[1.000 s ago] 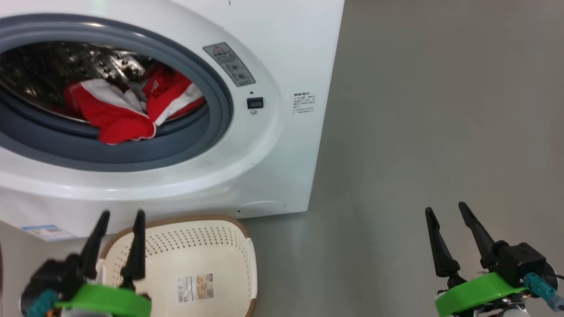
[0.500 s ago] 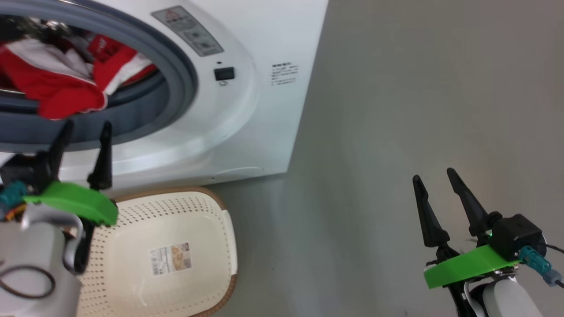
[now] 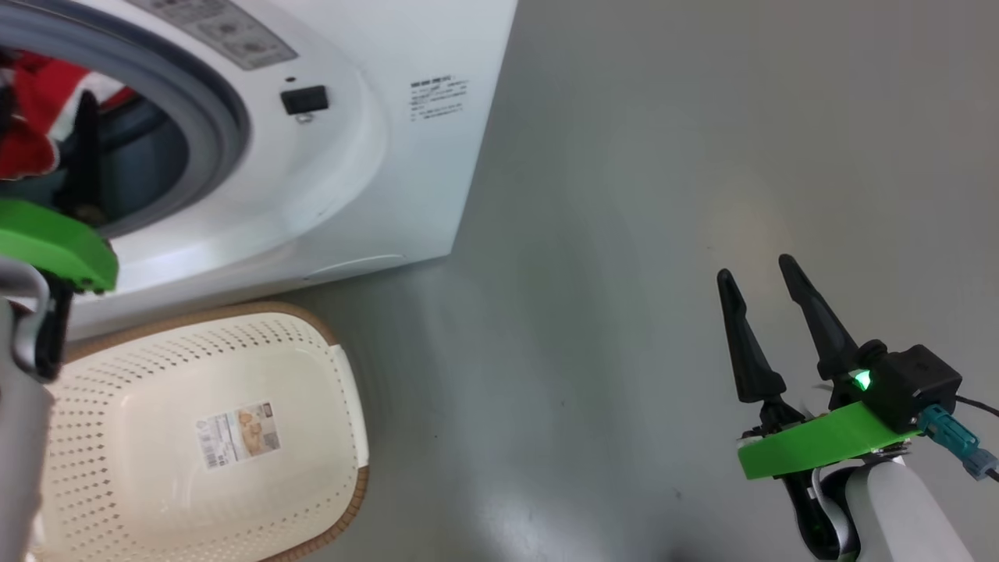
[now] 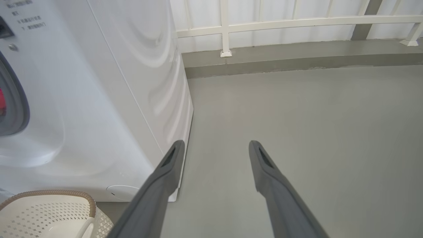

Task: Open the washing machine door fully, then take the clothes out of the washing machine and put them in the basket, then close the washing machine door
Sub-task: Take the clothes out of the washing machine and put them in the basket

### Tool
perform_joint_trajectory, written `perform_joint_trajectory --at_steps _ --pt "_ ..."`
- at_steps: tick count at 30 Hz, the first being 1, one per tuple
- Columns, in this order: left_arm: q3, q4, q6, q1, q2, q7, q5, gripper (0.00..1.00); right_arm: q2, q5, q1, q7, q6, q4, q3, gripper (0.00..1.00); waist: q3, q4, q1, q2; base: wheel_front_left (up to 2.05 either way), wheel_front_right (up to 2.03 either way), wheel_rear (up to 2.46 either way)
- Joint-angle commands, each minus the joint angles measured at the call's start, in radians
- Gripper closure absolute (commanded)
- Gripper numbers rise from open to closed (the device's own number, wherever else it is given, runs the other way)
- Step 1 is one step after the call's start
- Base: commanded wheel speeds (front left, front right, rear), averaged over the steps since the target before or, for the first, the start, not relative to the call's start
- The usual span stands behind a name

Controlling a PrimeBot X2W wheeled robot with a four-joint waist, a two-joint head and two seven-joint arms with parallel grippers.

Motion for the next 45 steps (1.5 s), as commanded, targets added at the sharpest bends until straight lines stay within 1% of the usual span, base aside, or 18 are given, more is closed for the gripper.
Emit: perform_joint_trajectory --at_steps 1,12,14,18,19,20,21,26,33,34,41,45 --pt "0.02 -0.009 -0.006 -0.025 0.06 -0.005 -0.006 0.0 -0.005 0.008 -0.006 -0.006 0.006 -0.027 0.029 0.0 0.029 -0.025 0.0 -0.0001 0.0 0.0 0.0" --pt "0.008 0.08 -0.006 -0.132 0.125 -0.005 -0.012 0.0 -0.005 0.014 -0.022 -0.006 0.006 -0.042 0.065 0.0 0.079 -0.07 0.0 -0.0001 0.0 0.0 0.0" --pt "0.001 0.094 -0.006 -0.148 0.137 -0.005 0.001 0.0 -0.005 0.014 -0.025 -0.006 0.006 -0.046 0.066 0.0 0.086 -0.074 0.0 -0.0001 0.0 0.0 0.0" --pt "-0.005 0.134 -0.006 -0.174 0.141 -0.005 0.013 0.0 -0.005 0.015 -0.026 -0.006 0.006 -0.051 0.065 0.0 0.094 -0.077 0.0 -0.0001 0.0 0.0 0.0" --pt "-0.01 0.152 -0.006 -0.18 0.142 -0.005 0.017 0.24 -0.005 0.016 -0.025 -0.006 0.006 -0.051 0.069 0.0 0.093 -0.079 0.0 -0.0001 0.0 0.0 0.0" --pt "-0.012 0.16 -0.006 -0.181 0.141 -0.005 0.017 0.78 -0.005 0.016 -0.025 -0.006 0.006 -0.05 0.072 0.0 0.092 -0.08 0.0 -0.0001 0.0 0.0 0.0" --pt "-0.017 0.166 -0.006 -0.182 0.141 -0.005 0.018 1.0 -0.005 0.017 -0.025 -0.006 0.006 -0.049 0.073 0.0 0.09 -0.08 0.0 -0.0001 0.0 0.0 0.0" --pt "-0.006 0.163 -0.006 -0.185 0.132 -0.005 0.015 1.0 -0.005 0.015 -0.033 -0.006 0.006 -0.047 0.072 0.0 0.085 -0.073 0.0 -0.0001 0.0 0.0 0.0" --pt "0.044 0.117 -0.006 -0.143 0.086 -0.005 -0.005 1.0 -0.005 0.01 -0.035 -0.006 0.006 -0.037 0.061 0.0 0.053 -0.045 0.0 -0.0001 0.0 0.0 0.0" --pt "0.044 0.117 -0.006 -0.143 0.086 -0.005 -0.005 1.0 -0.005 0.01 -0.035 -0.006 0.006 -0.037 0.061 0.0 0.053 -0.045 0.0 -0.0001 0.0 0.0 0.0" --pt "0.13 0.009 -0.006 -0.048 0.024 -0.005 -0.031 1.0 -0.005 -0.002 -0.027 -0.006 0.006 -0.029 0.053 0.0 0.014 -0.008 0.0 -0.0001 0.0 0.0 0.0" --pt "0.172 -0.069 -0.006 0.018 -0.014 -0.005 -0.026 1.0 -0.005 -0.009 -0.021 -0.006 0.006 -0.023 0.042 0.0 -0.006 0.013 0.0 -0.0001 0.0 0.0 0.0"
